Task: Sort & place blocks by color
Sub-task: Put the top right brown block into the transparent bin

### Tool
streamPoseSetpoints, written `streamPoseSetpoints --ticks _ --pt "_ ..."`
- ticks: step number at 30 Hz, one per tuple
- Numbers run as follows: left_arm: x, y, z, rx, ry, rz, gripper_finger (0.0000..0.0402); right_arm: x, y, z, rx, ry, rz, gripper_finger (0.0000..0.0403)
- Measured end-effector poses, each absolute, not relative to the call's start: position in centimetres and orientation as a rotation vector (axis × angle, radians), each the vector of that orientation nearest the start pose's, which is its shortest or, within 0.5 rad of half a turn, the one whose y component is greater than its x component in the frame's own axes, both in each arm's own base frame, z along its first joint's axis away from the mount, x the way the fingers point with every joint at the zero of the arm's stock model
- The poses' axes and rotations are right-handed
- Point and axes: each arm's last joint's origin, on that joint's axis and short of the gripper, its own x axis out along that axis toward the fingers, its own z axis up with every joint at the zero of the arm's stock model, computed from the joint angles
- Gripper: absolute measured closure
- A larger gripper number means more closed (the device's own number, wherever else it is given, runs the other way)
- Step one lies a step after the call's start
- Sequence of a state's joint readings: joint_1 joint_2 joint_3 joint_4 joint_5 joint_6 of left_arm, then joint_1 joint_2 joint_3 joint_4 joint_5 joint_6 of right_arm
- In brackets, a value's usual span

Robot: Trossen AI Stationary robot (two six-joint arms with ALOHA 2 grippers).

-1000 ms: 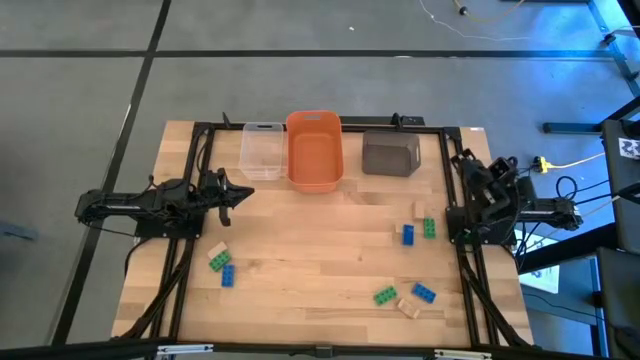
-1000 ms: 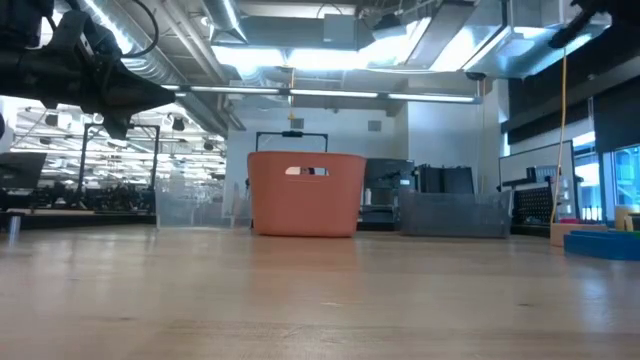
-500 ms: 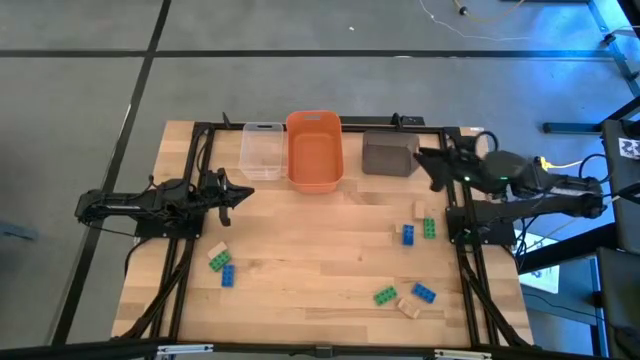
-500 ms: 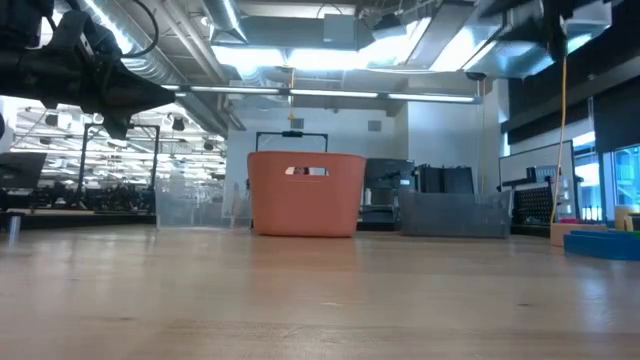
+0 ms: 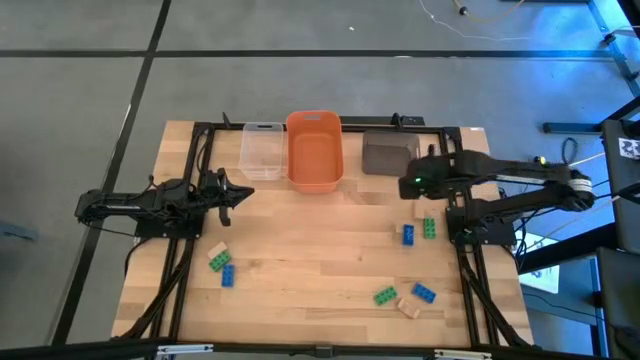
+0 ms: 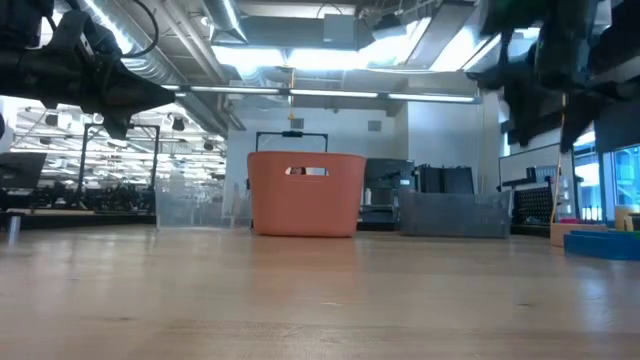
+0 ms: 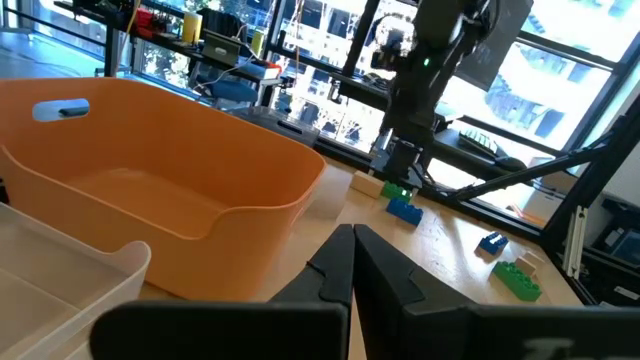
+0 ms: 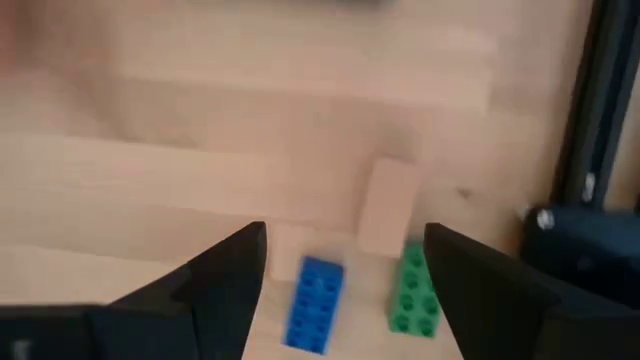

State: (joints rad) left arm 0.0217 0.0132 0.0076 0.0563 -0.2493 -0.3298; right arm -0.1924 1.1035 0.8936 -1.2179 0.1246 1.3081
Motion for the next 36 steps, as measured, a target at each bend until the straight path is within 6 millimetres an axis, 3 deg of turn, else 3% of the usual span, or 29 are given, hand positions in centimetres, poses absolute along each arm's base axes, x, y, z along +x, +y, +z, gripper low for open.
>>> streamPoseSetpoints --ticks 6,11,20,25,29,34,36 --pt "9.7 0.9 17.1 -0.334 -0.095 0.26 0.0401 17.2 -3.4 20.5 1.18 1.243 -1.235 0.0131" --pt "9.7 0.9 17.1 -0.334 -0.095 0.261 0.0401 17.5 -3.5 17.6 1.24 1.201 -1.282 0.0131" --pt "9.7 0.9 17.1 -0.334 -0.095 0.26 0.0401 16.6 -3.6 15.3 1.209 1.134 -1.407 0.0131" --pt "9.7 0.9 17.1 -0.334 -0.095 0.26 0.0401 16.6 -3.6 14.4 1.23 1.088 -1.376 0.0135" --pt "9.7 0.9 17.1 -0.334 -0.095 0.26 0.0401 16.4 -3.6 14.0 1.228 1.091 -1.378 0.0171" --pt "9.7 0.9 17.0 -0.333 -0.095 0.26 0.0401 16.3 -3.6 14.0 1.213 1.098 -1.381 0.0264" --pt "9.7 0.9 17.1 -0.334 -0.095 0.26 0.0401 16.5 -3.6 14.3 1.177 1.119 -1.338 0.0274"
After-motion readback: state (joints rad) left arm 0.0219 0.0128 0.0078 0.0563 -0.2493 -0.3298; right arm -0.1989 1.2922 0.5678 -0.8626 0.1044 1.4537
